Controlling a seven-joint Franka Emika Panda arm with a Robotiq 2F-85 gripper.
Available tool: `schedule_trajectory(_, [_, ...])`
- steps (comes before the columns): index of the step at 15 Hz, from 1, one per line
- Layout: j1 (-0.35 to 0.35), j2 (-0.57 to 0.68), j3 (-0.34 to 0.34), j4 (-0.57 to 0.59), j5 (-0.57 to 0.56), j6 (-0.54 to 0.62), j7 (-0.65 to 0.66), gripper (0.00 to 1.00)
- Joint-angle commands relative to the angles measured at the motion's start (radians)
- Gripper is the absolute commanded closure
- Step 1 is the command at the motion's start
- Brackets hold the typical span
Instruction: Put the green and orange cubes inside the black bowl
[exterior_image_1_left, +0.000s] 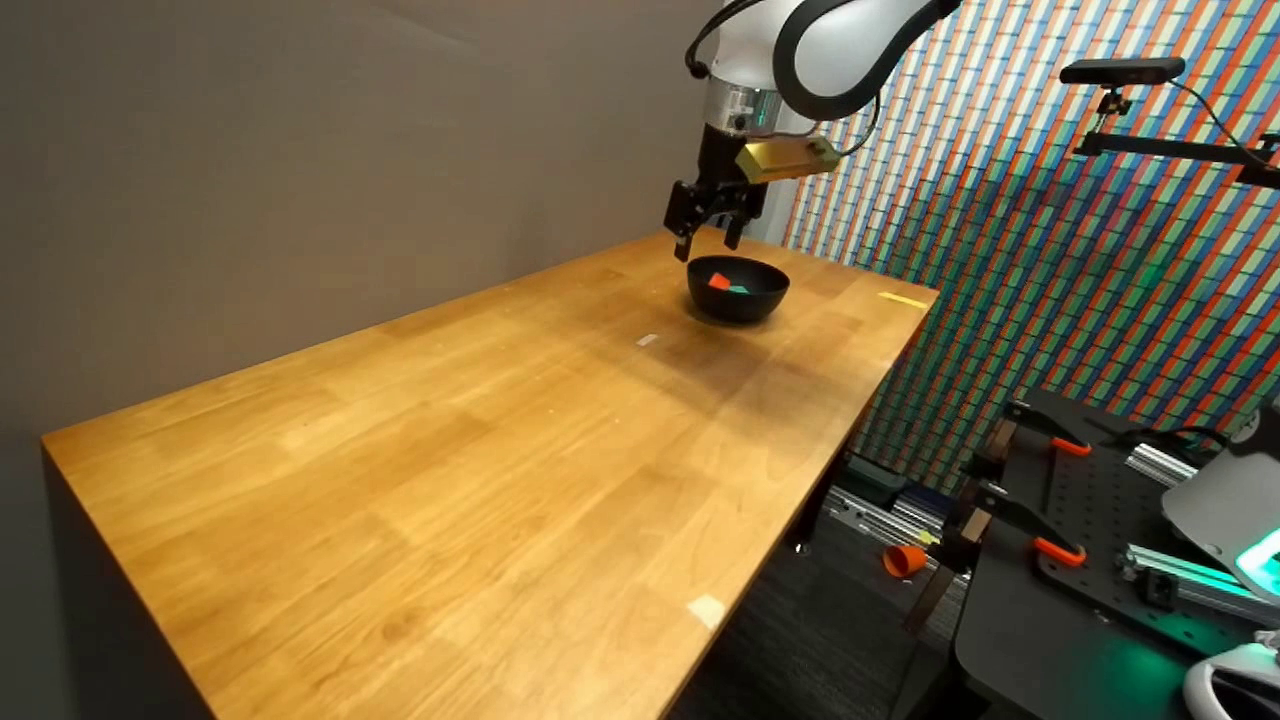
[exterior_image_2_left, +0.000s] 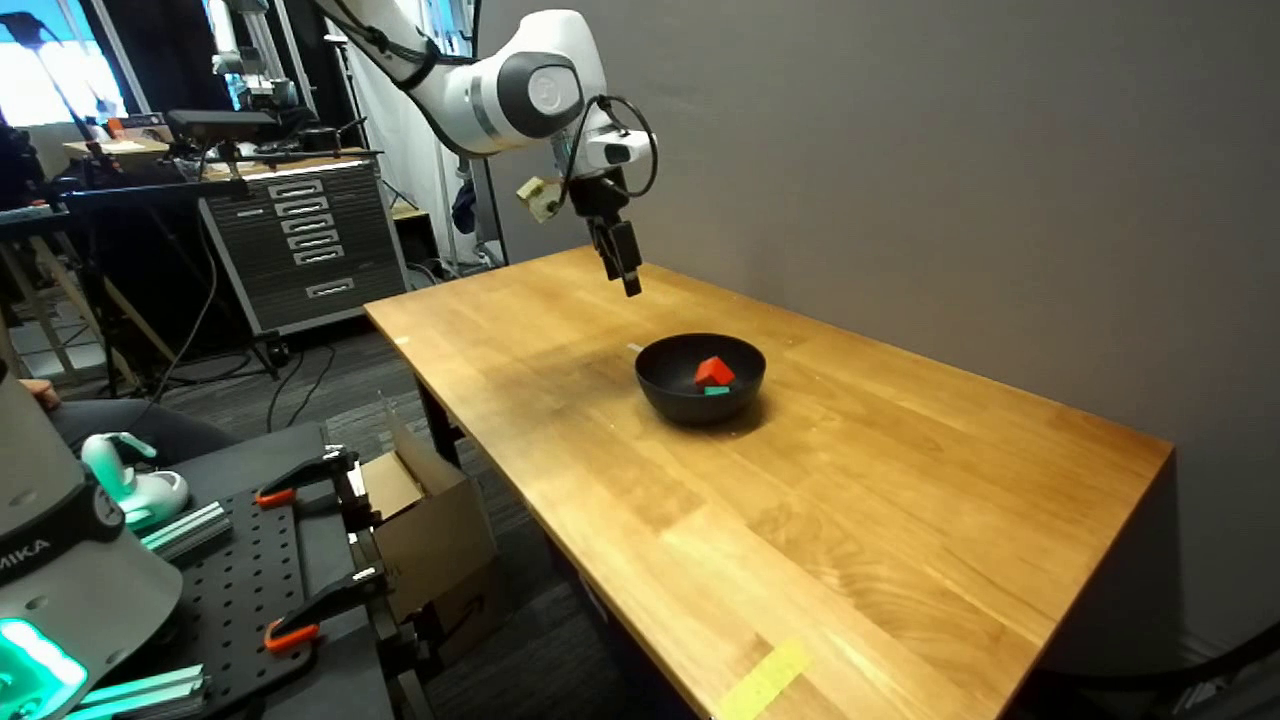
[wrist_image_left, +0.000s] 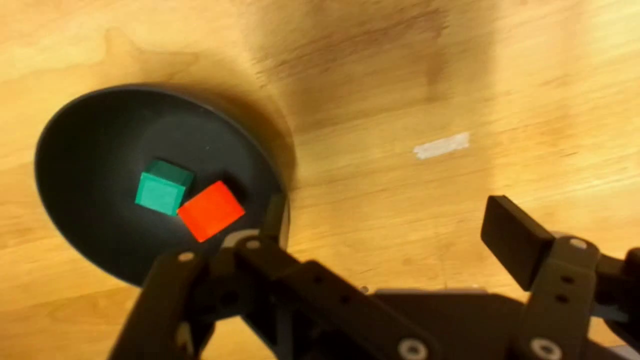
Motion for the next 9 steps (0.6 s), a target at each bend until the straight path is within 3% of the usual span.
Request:
schedule_trajectory(1, [-0.055, -0.149, 0.066, -0.151, 0.136, 0.034, -0.123, 0.00])
schedule_trajectory(4, [-0.076, -0.243, 0.086, -0.239, 0.228, 0.018, -0.173, 0.00])
schedule_trajectory(5, [-0.056, -0.145, 0.074, -0.145, 0.169, 0.002, -0.122, 0.00])
schedule_trajectory(9, [-0.073, -0.213, 0.084, -0.212, 0.196, 0.000, -0.141, 0.00])
